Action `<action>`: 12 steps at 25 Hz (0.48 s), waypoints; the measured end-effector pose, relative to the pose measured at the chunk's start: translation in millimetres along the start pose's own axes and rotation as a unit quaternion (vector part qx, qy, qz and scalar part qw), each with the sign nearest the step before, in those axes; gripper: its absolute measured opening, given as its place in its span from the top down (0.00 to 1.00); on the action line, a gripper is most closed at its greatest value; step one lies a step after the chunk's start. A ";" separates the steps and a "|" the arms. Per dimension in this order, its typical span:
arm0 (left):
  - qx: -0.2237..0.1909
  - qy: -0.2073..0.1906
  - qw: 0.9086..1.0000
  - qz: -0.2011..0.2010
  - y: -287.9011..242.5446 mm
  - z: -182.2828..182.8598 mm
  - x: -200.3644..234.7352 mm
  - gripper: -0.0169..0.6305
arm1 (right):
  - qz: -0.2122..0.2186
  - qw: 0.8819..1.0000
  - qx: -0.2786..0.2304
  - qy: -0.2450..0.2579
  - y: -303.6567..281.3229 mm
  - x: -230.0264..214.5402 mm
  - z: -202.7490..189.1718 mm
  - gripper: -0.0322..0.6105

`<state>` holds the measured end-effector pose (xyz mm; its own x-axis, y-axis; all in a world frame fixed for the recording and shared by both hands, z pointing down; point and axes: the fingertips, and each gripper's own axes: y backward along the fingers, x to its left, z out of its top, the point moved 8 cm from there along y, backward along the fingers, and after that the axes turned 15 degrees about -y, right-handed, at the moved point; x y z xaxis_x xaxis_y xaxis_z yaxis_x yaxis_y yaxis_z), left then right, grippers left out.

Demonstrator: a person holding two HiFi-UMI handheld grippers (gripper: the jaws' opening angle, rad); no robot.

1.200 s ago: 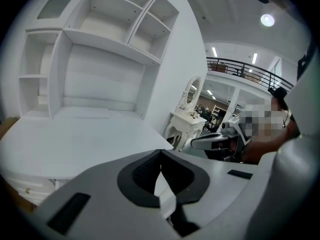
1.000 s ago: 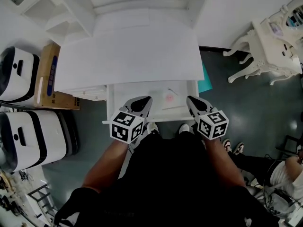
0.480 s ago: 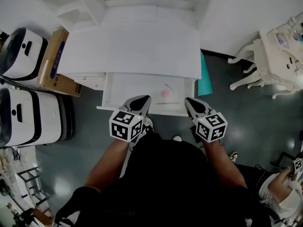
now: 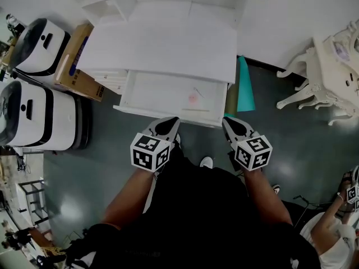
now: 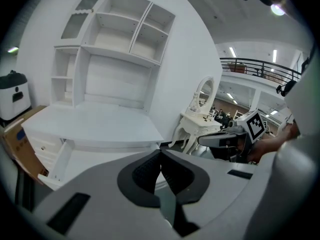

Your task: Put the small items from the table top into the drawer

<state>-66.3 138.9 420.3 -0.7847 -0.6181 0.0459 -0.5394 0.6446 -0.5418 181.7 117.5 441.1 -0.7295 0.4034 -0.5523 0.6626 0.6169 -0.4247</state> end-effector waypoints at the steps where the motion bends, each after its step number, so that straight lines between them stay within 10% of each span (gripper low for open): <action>1: 0.000 0.001 1.000 0.004 3.3 -2.3 -6.9 0.96 | 0.003 1.000 0.001 0.002 5.0 0.4 -3.4 0.91; 12: 0.001 0.009 1.000 0.028 27.9 -19.8 -35.1 0.96 | 0.021 1.000 0.013 0.012 29.9 7.3 -25.9 0.91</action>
<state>-59.9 187.5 420.2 -0.8187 -0.5734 0.0308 -0.4944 0.6766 -0.5456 191.8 156.4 442.9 -0.7047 0.4446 -0.5530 0.6967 0.5810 -0.4207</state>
